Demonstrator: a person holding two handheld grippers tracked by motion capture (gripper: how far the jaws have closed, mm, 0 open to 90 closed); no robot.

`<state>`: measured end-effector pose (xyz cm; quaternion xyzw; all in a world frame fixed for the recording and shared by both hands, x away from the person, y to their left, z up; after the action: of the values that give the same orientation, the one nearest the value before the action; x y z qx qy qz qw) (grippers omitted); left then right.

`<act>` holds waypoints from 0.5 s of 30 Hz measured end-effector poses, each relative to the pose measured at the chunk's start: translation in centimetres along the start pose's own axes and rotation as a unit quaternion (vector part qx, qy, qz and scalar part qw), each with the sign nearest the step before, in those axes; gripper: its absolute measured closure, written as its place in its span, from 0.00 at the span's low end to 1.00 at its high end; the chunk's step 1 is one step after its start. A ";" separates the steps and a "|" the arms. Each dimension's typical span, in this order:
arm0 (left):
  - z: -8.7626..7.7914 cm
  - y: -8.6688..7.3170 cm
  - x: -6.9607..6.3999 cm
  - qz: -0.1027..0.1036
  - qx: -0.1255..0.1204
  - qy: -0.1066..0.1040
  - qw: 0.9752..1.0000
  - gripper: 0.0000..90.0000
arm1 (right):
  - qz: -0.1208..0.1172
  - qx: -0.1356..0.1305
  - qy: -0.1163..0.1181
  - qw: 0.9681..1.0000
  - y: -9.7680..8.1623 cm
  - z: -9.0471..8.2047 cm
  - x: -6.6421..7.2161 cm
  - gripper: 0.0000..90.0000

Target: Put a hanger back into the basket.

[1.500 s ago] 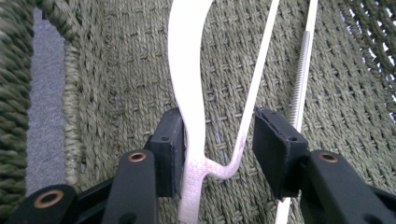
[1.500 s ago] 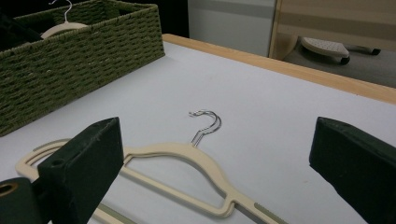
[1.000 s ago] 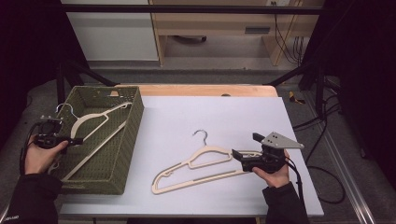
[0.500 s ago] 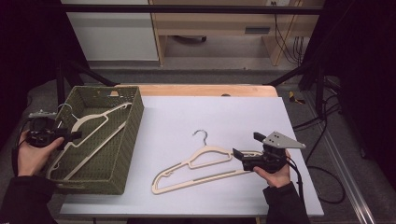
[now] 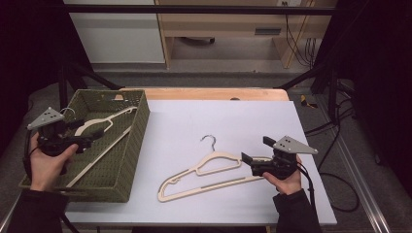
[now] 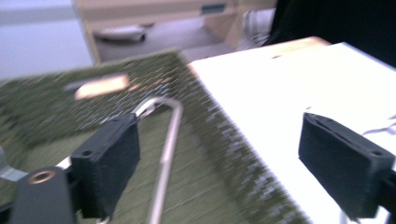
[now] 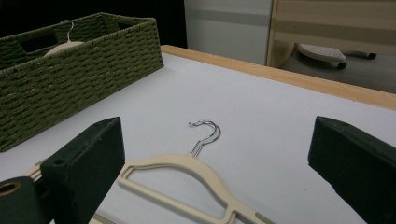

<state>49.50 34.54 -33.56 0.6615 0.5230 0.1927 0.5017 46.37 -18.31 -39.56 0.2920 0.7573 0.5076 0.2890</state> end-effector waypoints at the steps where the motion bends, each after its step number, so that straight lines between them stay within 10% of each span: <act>1: 0.0 0.1 -0.8 0.004 -0.006 -0.010 1.000 0.12 | 0.000 0.000 0.000 1.000 0.0 0.0 0.0 0.04; 15: 2.0 -2.6 -10.0 0.038 -0.048 -0.113 0.992 0.05 | -0.006 0.011 0.003 1.000 0.0 0.5 0.3 0.07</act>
<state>46.01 24.63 -33.99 0.6735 0.4274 0.1604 0.5814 46.55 -17.72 -39.73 0.2889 0.7655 0.4982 0.2868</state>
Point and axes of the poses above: each handheld gripper's, and its own axes: z roughly forward along the jaws, y roughly out of its top, x roughly to its left, the point moved 4 cm from there along z, roughly forward along the jaws, and after that the axes turned 14 degrees about -z, right-handed, at the moved point
